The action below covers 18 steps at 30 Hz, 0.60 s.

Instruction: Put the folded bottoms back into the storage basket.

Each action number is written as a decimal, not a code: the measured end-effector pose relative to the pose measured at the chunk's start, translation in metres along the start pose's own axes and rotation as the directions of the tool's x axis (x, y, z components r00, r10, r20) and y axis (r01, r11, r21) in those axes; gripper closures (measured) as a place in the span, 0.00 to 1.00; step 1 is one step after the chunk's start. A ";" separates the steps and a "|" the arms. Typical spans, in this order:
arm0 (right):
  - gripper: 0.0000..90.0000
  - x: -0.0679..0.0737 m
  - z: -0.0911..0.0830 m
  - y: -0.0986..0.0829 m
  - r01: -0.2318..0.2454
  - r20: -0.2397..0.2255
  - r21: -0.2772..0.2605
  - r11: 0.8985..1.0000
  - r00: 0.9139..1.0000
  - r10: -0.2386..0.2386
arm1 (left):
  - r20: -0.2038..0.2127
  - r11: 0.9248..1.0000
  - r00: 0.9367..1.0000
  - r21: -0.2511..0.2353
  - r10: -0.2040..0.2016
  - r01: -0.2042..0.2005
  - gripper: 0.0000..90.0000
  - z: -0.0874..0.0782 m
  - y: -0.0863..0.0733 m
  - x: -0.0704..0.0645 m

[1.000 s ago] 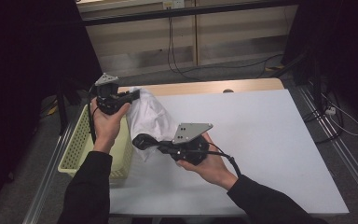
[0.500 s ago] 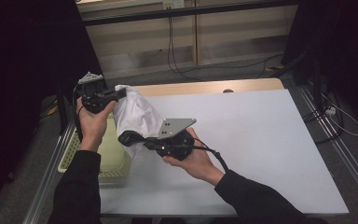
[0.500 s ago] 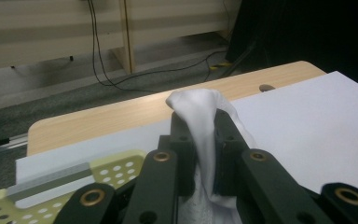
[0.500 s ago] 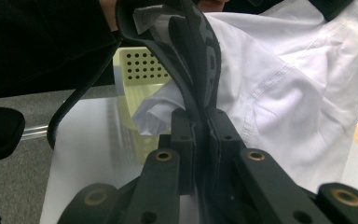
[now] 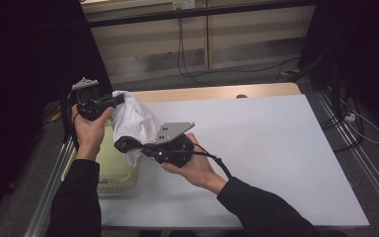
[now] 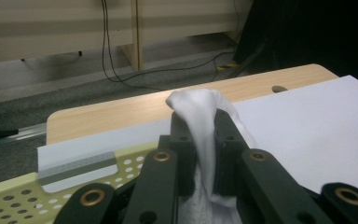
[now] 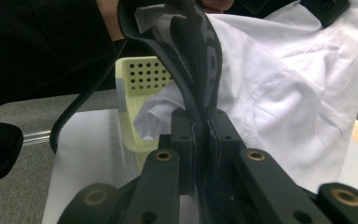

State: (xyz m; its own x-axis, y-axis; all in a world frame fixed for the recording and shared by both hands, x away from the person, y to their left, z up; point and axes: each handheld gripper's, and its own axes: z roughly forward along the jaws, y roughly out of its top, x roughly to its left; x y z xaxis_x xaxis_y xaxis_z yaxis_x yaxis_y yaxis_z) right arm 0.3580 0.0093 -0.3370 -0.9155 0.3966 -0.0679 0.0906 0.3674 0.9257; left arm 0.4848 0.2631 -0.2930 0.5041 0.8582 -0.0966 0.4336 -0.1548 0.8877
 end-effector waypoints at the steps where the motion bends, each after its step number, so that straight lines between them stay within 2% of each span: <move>1: 0.92 0.001 0.001 0.001 0.003 -0.002 -0.001 1.000 1.000 -0.003 | -0.002 1.000 1.000 -0.001 -0.001 0.001 0.91 -0.001 0.000 0.001; 10: 0.92 0.004 0.018 0.005 0.008 -0.009 0.013 1.000 1.000 -0.008 | -0.029 1.000 1.000 0.002 -0.006 0.006 0.91 -0.004 -0.002 0.008; 18: 0.92 0.004 0.033 0.015 0.009 -0.018 0.006 1.000 1.000 -0.009 | -0.055 1.000 0.998 0.006 -0.012 0.013 0.91 -0.007 -0.001 0.019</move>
State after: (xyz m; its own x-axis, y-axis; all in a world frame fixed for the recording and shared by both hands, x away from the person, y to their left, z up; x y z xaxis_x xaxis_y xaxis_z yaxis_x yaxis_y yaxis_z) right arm 0.3689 0.0441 -0.3354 -0.9233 0.3779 -0.0690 0.0848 0.3757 0.9229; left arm 0.4882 0.2831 -0.2927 0.4570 0.8856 -0.0828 0.4444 -0.1467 0.8837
